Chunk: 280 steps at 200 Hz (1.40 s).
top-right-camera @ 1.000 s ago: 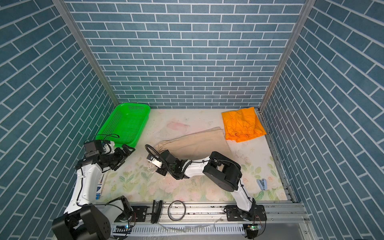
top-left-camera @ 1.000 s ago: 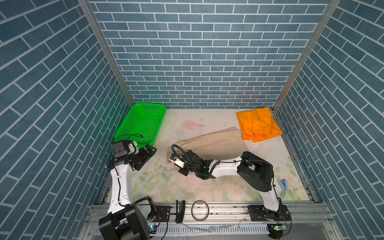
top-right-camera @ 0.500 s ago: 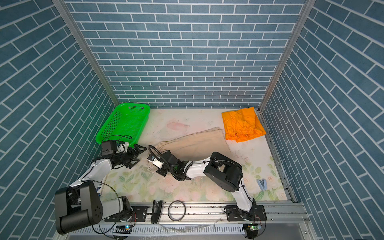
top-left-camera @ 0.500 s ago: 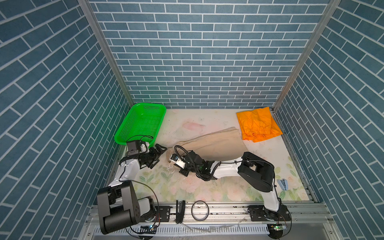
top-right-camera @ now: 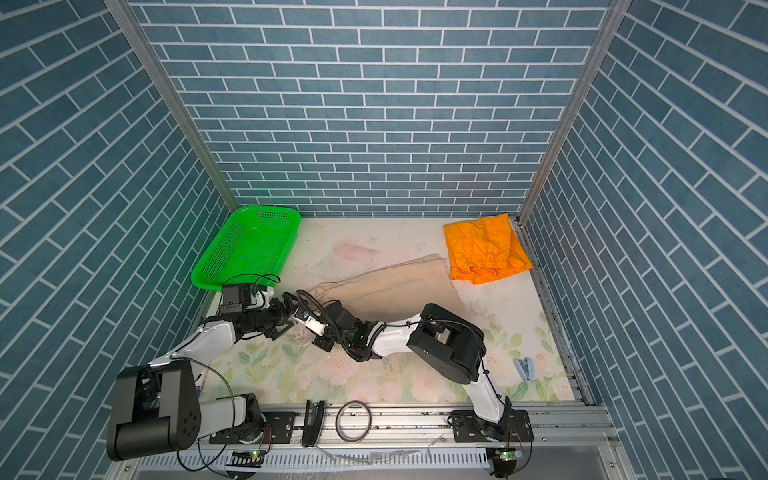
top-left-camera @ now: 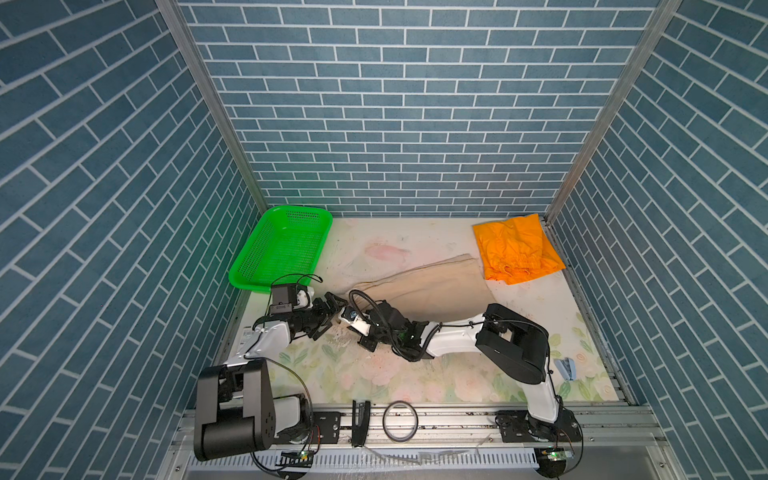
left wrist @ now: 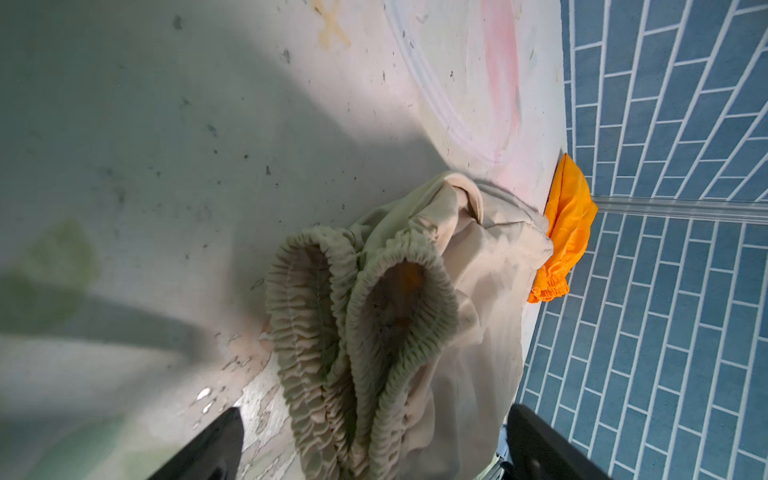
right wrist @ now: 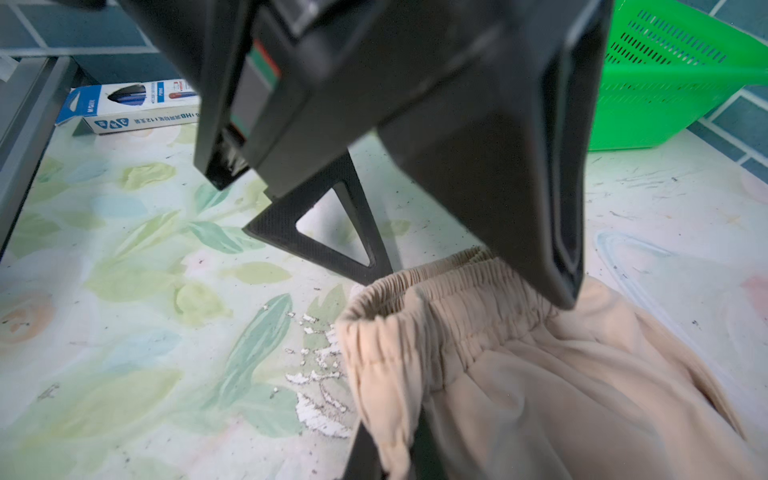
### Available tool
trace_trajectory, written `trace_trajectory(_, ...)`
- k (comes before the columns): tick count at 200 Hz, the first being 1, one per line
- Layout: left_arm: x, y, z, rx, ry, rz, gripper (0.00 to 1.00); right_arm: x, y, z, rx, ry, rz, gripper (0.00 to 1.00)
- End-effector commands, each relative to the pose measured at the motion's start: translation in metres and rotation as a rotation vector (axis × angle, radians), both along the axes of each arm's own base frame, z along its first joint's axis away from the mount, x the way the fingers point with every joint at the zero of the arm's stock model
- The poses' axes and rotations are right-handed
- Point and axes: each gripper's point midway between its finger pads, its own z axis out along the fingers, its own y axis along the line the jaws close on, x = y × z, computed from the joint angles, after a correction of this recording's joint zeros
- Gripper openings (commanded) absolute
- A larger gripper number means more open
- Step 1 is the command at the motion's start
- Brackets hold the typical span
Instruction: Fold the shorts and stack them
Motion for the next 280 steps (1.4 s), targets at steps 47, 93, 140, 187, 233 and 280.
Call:
trace_trajectory(47,0.007,-0.016,0.005,0.043,-0.040,-0.069,0.31,0.005,0.015,0.040,0.098,-0.003,-0.009,0.00)
trace_trajectory(93,0.007,-0.016,0.030,0.088,-0.079,-0.112,0.00,0.004,0.000,0.060,0.126,0.141,-0.027,0.22)
trace_trajectory(140,0.003,-0.010,0.071,0.199,-0.099,-0.214,0.00,0.021,-0.091,0.108,0.173,0.362,-0.122,0.47)
trace_trajectory(187,0.010,-0.005,0.103,0.282,-0.134,-0.277,0.00,0.036,-0.186,0.082,-0.073,0.374,-0.294,0.12)
trace_trajectory(233,0.021,-0.002,0.125,0.325,-0.151,-0.324,0.00,0.024,-0.170,0.039,-0.134,0.455,-0.180,0.00)
trace_trajectory(280,0.032,-0.002,0.133,0.324,-0.169,-0.321,0.00,-0.004,-0.115,-0.006,-0.185,0.566,-0.015,0.00)
